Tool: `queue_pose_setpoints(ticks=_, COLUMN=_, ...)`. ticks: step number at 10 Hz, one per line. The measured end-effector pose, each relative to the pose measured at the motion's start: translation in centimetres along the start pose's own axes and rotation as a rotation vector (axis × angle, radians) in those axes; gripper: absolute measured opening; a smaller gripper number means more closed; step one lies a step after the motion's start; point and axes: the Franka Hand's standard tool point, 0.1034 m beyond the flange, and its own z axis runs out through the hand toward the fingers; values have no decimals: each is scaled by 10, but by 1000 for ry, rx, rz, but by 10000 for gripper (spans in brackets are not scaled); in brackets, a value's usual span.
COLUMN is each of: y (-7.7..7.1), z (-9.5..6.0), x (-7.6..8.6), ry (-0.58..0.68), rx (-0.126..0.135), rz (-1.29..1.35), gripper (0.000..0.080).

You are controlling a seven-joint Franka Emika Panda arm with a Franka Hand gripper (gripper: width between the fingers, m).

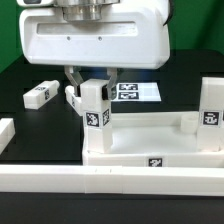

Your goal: Assemble desk

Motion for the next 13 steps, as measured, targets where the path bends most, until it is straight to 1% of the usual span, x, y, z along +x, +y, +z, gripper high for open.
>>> queue_pose_setpoints(ticks=2, y=0, z=0, x=0, ry=1, rx=1, rz=157, gripper=290)
queue_pose_setpoints(ticks=4, y=1, z=1, x=0, ry=-1, rx=2, rz=379, gripper=290)
queue_pose_setpoints(ticks=6, y=0, z=1, x=0, ry=-9, rx=17, rz=589, gripper=290)
queue_pose_setpoints(ticks=7, y=0, z=1, x=0, ry=-10, rx=18, rz=680, gripper=290)
queue_pose_setpoints(ticks=9, y=-1, z=1, x=-1, ry=-11, rx=17, rz=796, gripper=290)
queue_pose_setpoints(ticks=10, y=-1, z=1, x=-1, ry=-10, rx=17, rz=790, gripper=290)
queue_pose_setpoints(ticks=12, y=-2, z=1, x=-1, ry=-10, rx=17, rz=737, gripper=560)
queue_pose_setpoints(ticks=13, y=-2, z=1, x=-2, ry=-12, rx=11, rz=655, gripper=560)
